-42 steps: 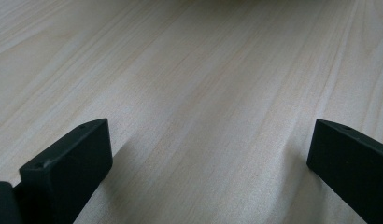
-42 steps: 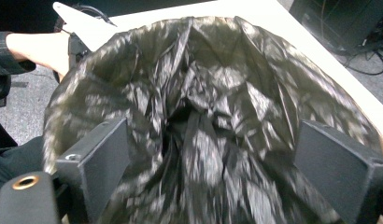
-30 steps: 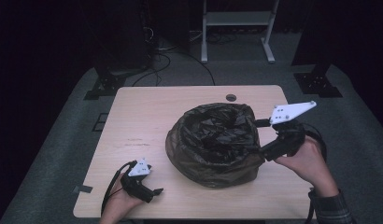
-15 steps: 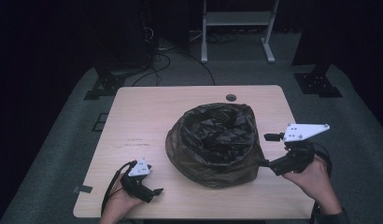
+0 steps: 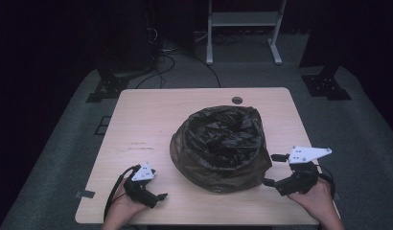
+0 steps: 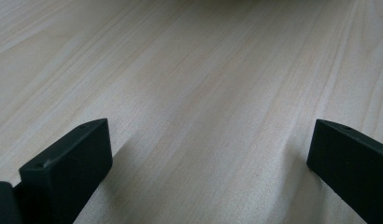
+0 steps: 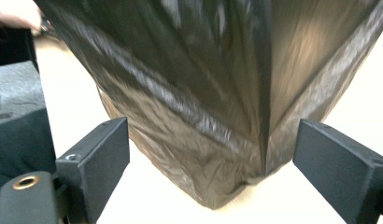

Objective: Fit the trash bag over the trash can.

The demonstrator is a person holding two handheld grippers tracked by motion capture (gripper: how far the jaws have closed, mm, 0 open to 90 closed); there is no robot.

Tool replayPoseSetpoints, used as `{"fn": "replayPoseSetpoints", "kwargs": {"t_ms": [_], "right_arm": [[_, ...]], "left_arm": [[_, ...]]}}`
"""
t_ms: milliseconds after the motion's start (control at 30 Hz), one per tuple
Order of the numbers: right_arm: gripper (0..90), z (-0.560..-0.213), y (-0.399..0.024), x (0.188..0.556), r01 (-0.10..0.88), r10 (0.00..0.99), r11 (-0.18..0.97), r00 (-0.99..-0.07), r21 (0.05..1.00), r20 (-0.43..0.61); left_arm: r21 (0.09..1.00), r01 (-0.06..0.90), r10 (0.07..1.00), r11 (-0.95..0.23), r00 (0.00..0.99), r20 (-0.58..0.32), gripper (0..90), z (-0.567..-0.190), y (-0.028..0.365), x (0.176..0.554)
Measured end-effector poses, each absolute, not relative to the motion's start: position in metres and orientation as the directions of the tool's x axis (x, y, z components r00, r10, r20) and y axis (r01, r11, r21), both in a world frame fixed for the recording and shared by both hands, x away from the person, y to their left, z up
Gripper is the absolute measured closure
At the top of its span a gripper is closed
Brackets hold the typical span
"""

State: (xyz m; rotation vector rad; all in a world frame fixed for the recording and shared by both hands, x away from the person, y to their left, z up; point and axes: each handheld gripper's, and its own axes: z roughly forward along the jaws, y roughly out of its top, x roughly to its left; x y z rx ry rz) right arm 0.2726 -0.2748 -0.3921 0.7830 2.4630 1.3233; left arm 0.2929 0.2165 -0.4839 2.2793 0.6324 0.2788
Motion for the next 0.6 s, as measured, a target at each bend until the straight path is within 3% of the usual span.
{"fn": "replayPoseSetpoints", "kwargs": {"t_ms": [600], "right_arm": [[10.0, -0.437, -0.271, 0.264, 0.375, 0.59, 0.469, -0.806, 0.8, 0.031]], "left_arm": [[0.713, 0.357, 0.518, -0.604, 0.855, 0.011, 0.0, -0.484, 0.216, 0.293]]}}
